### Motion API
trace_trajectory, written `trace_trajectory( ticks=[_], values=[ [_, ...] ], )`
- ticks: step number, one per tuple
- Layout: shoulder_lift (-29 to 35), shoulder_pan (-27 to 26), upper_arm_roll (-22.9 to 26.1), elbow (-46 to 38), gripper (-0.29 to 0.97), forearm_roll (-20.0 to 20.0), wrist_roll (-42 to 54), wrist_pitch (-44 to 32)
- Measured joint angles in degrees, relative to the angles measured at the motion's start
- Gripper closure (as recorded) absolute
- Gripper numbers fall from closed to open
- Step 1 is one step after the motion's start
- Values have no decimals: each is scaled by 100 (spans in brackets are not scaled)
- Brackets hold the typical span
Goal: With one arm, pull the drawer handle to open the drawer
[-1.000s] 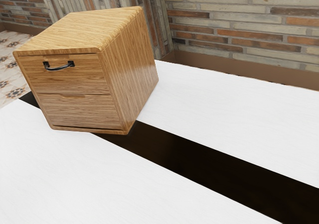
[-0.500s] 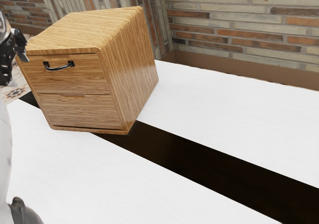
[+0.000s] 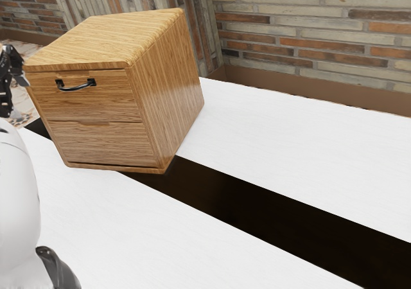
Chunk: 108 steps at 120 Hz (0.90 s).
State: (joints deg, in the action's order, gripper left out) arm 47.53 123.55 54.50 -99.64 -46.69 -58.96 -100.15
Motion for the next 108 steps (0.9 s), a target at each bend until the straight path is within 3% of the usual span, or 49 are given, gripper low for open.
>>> trace_trajectory(
  ticks=[40, 108],
  values=[
    [64, 460, 521, 54, 13, -882, 639, -39],
    [148, 1217, 931, 428, 15, -1604, 1313, 3]
  ],
)
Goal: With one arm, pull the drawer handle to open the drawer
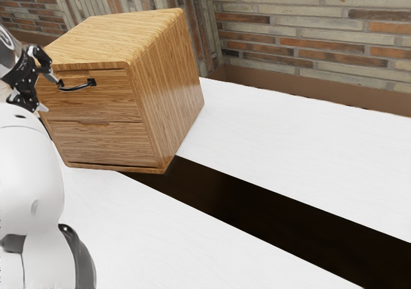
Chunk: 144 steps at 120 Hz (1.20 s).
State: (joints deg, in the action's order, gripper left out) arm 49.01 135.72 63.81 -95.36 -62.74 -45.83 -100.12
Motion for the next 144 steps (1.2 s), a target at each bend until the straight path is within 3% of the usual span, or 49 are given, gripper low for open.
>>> trace_trajectory(
  ticks=[54, 91, 144],
  values=[
    [58, 130, 312, 236, 18, -454, 248, -12],
    [76, 131, 312, 119, 23, -465, 297, 9],
    [76, 143, 309, 90, 43, -436, 384, 30]
  ],
)
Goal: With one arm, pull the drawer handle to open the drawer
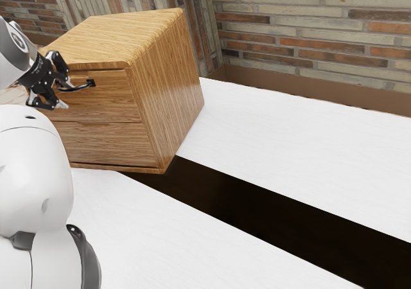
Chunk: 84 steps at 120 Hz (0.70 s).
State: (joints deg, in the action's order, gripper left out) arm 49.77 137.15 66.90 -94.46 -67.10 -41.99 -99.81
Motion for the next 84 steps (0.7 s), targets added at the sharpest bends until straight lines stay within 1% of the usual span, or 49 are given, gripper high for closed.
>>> trace_trajectory(
  ticks=[44, 84],
  values=[
    [3, -21, -19, 40, 50, 33, 69, 4],
    [8, -169, -126, -177, 52, 127, 115, 16]
  ],
)
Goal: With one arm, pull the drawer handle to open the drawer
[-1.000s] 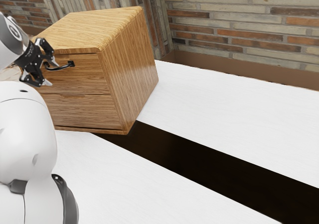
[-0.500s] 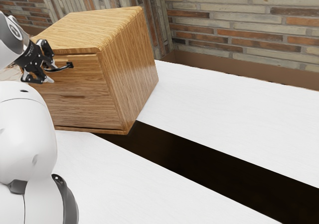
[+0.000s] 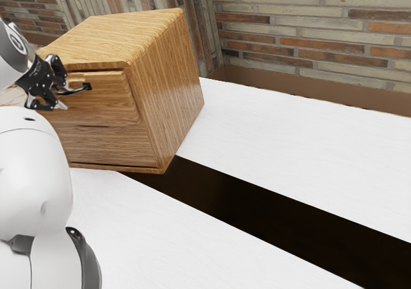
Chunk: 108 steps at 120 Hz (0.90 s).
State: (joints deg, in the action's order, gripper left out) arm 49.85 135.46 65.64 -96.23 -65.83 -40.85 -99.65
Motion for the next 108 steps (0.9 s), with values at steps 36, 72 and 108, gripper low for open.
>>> trace_trajectory(
  ticks=[36, 72, 108],
  values=[
    [63, -152, -132, -93, 52, 19, 25, 34],
    [108, -184, -173, -228, 52, 20, 40, 73],
    [282, -386, -405, -477, 52, 15, 50, 114]
  ],
)
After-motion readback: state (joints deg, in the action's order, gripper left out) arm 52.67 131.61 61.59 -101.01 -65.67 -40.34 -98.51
